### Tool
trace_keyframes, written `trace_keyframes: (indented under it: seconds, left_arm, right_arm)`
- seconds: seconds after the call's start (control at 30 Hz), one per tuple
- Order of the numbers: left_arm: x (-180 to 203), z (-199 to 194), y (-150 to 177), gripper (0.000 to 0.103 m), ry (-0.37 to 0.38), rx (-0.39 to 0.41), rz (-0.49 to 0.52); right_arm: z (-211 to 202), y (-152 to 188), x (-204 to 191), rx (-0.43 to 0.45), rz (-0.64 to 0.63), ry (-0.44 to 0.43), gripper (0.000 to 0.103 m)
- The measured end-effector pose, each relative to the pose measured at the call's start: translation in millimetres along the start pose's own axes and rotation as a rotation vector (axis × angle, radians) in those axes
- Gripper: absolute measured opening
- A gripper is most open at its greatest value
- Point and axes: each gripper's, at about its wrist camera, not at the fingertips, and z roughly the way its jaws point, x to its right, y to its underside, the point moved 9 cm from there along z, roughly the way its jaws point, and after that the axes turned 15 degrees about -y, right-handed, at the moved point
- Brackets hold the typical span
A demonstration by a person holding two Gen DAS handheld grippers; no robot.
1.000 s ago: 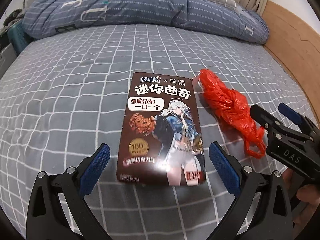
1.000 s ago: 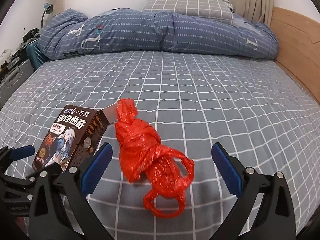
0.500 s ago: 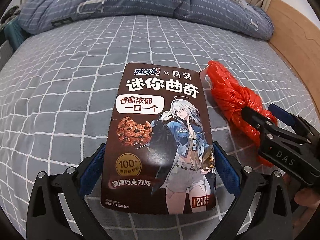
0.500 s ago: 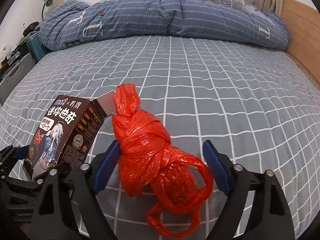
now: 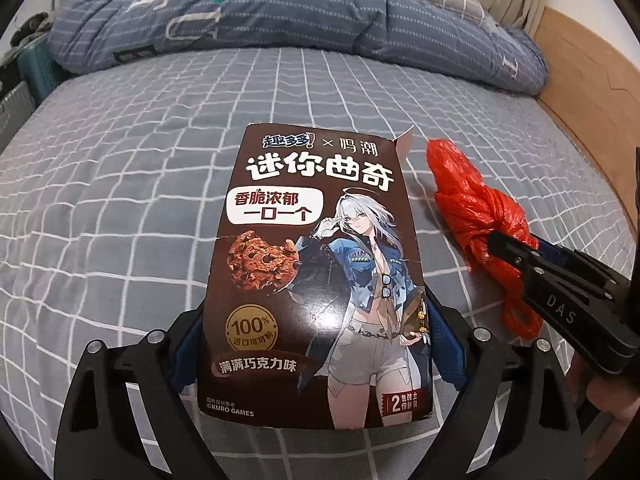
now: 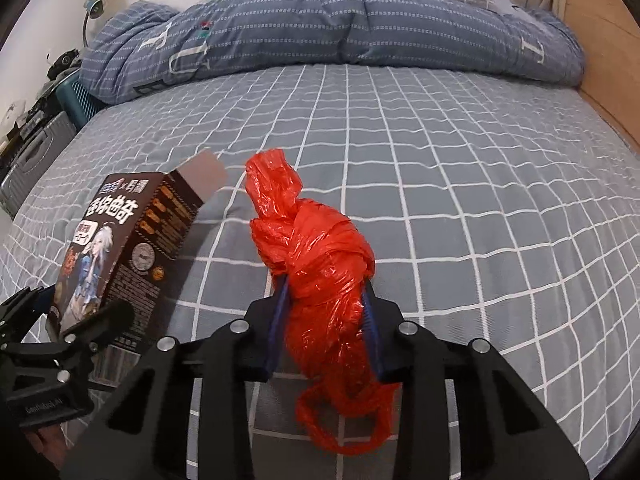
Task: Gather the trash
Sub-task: 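Grasp the brown cookie box with the left gripper while the right grasps the red bag, then carry the brown cookie box and red bag with both grippers over the bin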
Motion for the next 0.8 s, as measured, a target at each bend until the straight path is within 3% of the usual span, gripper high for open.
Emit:
trace_keyframes:
  seconds: [0.3,0.8]
  left_arm:
    - [-12.2,-20.7,-7.9,0.088,-0.004,0.036,-0.018]
    - [-29.4,-89.6,-0.1,0.088,0.009,0.109,-0.060]
  right_arm:
    - [-31.9,-13.9,-11.4,0.067,-0.027,0.025,0.032]
    - [-102.1,-10.9,-38.1,0.160,-0.069,0.040,0.032]
